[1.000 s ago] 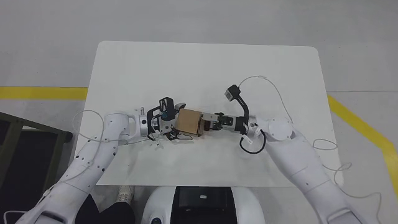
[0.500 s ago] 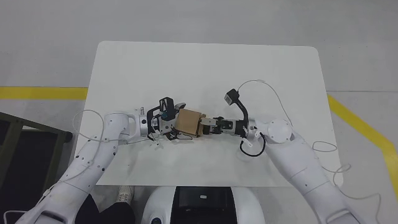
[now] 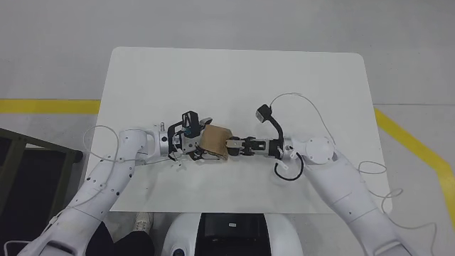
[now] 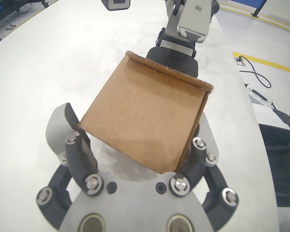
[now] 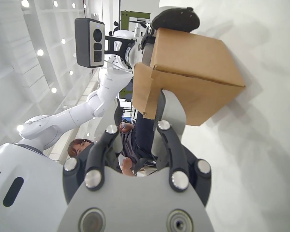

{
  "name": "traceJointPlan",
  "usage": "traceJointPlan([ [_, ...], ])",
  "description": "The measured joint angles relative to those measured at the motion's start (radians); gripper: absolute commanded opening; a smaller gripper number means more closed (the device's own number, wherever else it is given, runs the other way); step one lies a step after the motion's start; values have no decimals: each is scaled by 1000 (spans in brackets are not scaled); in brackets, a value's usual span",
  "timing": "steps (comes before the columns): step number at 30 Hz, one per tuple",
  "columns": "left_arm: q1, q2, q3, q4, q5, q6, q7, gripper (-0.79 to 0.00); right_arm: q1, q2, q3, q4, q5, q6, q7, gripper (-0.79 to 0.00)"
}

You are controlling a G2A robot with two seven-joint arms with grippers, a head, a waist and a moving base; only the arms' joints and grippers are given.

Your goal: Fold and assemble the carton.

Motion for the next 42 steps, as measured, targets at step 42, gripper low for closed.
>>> traceJointPlan([
  [42,3,1,-5,-5,-4,-10,-13,0,-19,24,17,-68,-171,156,-26,-619],
])
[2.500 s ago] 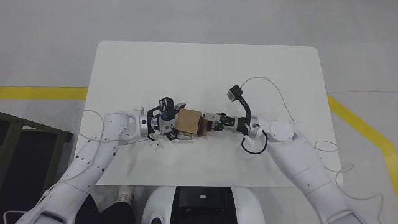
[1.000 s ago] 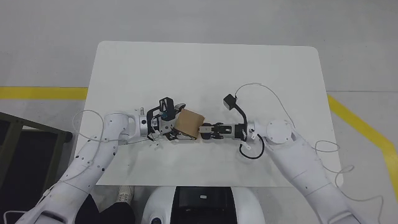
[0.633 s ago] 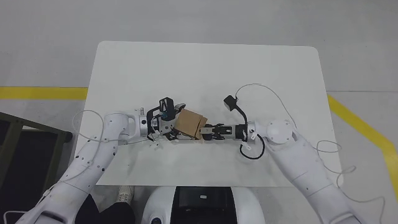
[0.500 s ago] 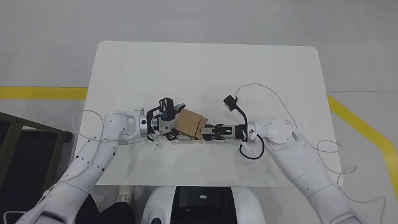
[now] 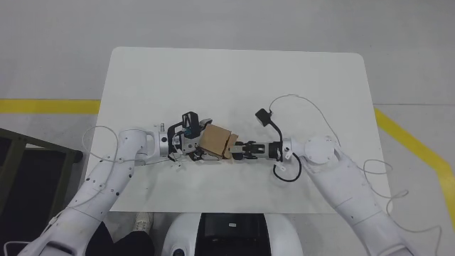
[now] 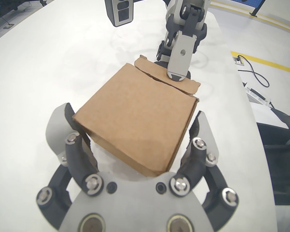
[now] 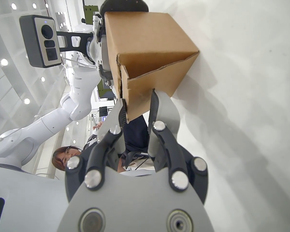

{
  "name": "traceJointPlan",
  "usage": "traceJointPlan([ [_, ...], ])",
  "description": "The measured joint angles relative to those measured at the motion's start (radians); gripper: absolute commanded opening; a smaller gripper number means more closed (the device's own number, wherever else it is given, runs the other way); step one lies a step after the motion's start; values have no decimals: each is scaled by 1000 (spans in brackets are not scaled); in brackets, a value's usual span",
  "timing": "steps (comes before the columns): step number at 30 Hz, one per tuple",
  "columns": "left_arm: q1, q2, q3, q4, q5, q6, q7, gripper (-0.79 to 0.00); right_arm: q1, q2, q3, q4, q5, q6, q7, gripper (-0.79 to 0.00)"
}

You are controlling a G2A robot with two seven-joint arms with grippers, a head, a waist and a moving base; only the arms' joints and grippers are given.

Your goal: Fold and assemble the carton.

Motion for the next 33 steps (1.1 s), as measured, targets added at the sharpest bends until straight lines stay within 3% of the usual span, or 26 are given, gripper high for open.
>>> traceJointPlan([
  [19,1,0,0,-7,-5,-4,-1,0,64,-17,-50,11,-28,17,-2,-646],
  [21,0,0,1,-7,-4,-6,-2,0,71,-20,-55,16,-29,18,-3,-628],
  [24,0,0,1,-6,-4,-6,-3,0,80,-22,-59,20,-29,18,-7,-505],
  [26,-1,-1,1,-5,-4,-6,-4,0,82,-22,-57,20,-31,17,-8,-468],
  [33,-2,-1,1,-2,-5,-6,-9,0,61,-8,-22,-18,-51,29,1,-486],
])
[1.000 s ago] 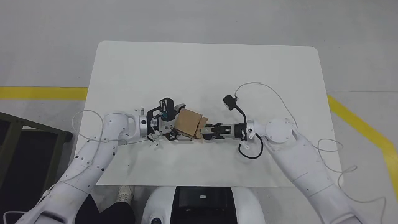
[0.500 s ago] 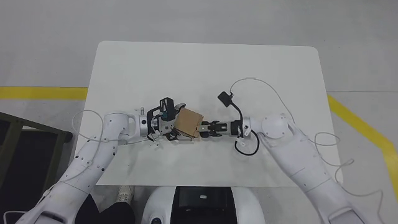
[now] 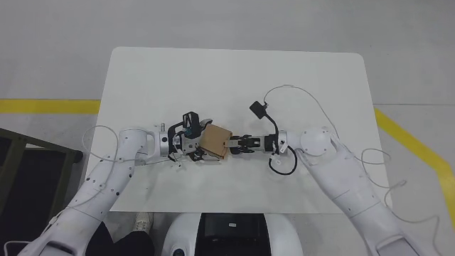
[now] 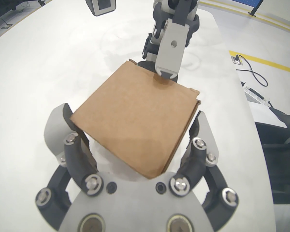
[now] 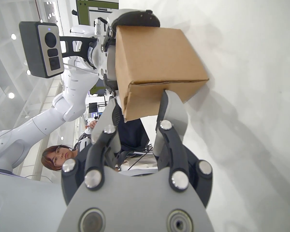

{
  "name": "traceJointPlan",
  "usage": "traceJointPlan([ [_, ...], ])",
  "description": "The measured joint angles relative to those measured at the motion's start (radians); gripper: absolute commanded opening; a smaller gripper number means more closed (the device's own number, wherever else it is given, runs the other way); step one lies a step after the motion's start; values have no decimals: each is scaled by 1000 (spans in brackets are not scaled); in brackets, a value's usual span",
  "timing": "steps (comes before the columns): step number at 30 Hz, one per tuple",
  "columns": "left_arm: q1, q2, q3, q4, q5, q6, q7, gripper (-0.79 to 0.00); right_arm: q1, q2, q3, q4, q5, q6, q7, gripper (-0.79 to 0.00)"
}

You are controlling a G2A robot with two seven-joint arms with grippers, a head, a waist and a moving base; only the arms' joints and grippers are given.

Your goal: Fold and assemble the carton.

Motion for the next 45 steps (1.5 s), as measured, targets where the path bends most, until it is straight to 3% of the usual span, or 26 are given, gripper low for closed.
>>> traceJointPlan([
  [6,-1,0,0,2,1,1,-1,0,-34,15,36,-56,-12,14,6,-560],
  [9,-2,0,0,3,1,0,-2,0,-53,22,50,-78,-22,18,8,-714],
  [12,-2,0,0,4,0,0,-4,0,-75,27,58,-99,-31,27,12,-785],
  [43,-4,-3,6,11,-4,1,-6,0,-24,5,-17,-59,-11,8,-10,-785],
  [45,-3,-1,-1,16,-8,-7,-5,0,-31,11,-2,-66,-18,11,-9,-588],
])
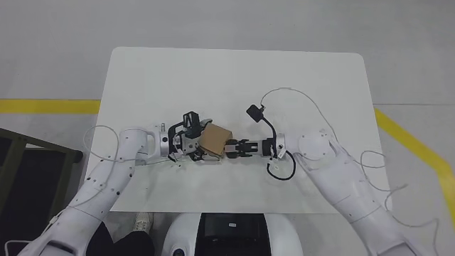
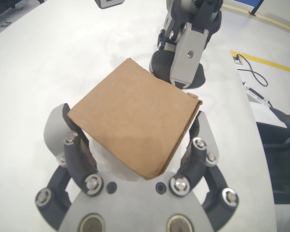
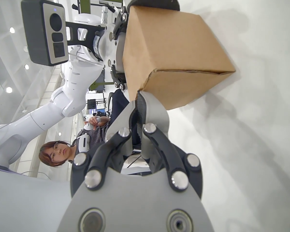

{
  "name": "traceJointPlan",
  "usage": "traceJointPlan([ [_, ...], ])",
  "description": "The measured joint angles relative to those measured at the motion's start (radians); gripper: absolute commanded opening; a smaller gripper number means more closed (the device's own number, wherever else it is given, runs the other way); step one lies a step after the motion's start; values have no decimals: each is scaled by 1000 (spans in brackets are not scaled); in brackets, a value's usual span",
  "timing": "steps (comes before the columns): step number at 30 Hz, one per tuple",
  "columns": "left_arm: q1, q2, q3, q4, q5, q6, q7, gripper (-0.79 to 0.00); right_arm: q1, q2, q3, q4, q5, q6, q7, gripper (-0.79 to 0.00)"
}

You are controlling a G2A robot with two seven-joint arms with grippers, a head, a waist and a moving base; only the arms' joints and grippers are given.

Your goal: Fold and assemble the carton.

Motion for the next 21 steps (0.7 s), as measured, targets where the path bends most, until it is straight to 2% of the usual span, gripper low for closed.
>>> traceJointPlan([
  [2,3,4,-8,1,-9,-4,1,0,-11,7,17,-11,-11,8,4,-428],
  [3,6,6,-12,-1,-18,-4,5,0,-17,10,24,-16,-14,11,5,-296],
  [4,9,9,-15,-4,-31,-4,9,0,-23,13,33,-22,-17,14,5,-55],
  [5,12,13,-20,-9,-49,-3,14,0,-33,17,45,-31,-21,17,5,0],
  [10,21,43,-54,-40,-115,-3,13,0,-72,35,94,-86,-41,27,6,0],
  [17,47,97,-150,-74,-190,-3,-14,0,-111,57,153,-196,-95,50,15,0],
  [21,43,107,-198,-64,-211,18,-42,0,-119,63,161,-276,-120,57,22,0],
])
